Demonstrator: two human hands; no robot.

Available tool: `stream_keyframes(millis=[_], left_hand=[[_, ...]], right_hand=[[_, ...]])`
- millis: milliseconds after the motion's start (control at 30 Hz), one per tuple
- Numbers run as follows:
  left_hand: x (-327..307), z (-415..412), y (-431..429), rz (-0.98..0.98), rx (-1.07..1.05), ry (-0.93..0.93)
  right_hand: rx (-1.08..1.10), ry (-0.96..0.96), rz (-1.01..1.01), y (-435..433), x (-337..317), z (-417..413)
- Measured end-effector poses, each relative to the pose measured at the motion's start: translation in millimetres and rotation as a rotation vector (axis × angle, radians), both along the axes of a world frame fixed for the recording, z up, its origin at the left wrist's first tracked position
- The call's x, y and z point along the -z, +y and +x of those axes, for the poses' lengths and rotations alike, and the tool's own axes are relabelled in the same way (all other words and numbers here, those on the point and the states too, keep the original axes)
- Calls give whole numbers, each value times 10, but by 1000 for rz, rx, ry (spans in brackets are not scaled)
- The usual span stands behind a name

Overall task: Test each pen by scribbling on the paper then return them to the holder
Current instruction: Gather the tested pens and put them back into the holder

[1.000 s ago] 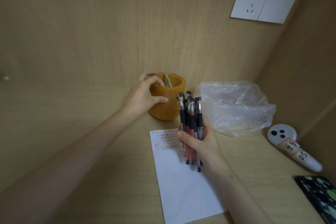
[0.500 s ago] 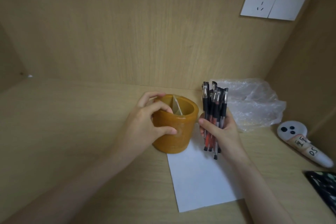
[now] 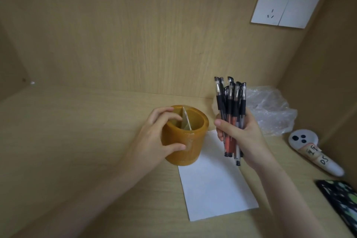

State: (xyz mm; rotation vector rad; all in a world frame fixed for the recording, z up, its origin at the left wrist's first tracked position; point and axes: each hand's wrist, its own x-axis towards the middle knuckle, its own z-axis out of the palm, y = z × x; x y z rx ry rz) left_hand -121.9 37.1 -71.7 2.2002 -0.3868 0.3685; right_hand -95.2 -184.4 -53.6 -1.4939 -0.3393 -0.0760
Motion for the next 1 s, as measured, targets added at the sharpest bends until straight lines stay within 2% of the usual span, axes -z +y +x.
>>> stream_keyframes(millis=[100,167,267,367,467,767,1000], left_hand=[[-85,-27,-33,-68,-10,49],[-190,-22,-87,-200,10,93],[-371,15,-217,-500,135,270],[-472,41,-323,-617,319,385],[-519,63,-316,-630,435,422],[-513,104,-286,-634,375,455],[-521,169,-275,-581,422,400]], right_hand=[[-67,-19,13,64,-197,-56],[-93,-29,6,140,-317,-75],[-50,-50,-40,302,-478,-48],[39,-106,-124,469,-612,10],[46,-130,-186,588,-701,54],[102,-68,-350,813,-628,53],[-7,-52,-166,817,-655,44]])
